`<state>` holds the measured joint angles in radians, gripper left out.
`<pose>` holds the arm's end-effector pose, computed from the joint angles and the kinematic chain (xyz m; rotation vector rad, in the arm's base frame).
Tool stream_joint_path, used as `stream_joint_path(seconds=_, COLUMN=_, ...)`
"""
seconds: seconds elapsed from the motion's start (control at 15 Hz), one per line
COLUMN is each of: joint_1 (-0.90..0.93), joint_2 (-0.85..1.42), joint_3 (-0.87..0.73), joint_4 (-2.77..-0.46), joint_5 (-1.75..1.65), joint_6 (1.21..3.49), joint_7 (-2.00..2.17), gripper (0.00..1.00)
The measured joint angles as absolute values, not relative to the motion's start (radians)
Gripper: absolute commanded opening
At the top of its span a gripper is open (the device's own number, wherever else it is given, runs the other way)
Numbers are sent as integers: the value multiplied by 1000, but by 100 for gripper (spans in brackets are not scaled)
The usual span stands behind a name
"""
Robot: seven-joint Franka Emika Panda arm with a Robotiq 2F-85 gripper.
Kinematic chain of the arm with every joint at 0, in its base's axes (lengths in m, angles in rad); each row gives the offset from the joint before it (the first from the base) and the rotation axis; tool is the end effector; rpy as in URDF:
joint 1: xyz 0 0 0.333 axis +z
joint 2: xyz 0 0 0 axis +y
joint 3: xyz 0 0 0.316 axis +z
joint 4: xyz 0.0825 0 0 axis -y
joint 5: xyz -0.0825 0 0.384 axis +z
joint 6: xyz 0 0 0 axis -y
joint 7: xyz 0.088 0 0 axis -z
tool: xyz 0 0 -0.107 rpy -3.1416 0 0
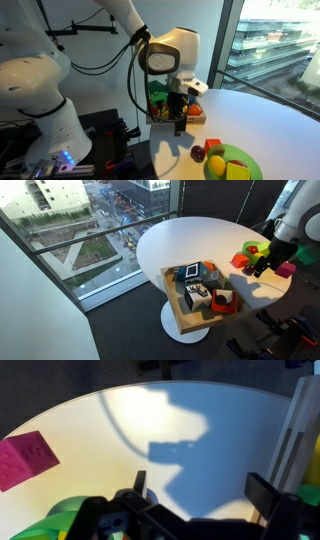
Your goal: Put the plum plush toy in the green bowl
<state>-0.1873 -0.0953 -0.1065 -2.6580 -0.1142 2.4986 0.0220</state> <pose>0.3949 -0.1178 0.2665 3.0745 -0.3417 -0.1098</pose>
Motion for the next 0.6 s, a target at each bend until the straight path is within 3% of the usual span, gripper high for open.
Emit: stream_joint_path(seconds=0.6, joint_1=-187, joint_2=91, joint_3=-163, joint_4=-2516, joint_5=-133, joint_6=2535, joint_7=95, gripper=100)
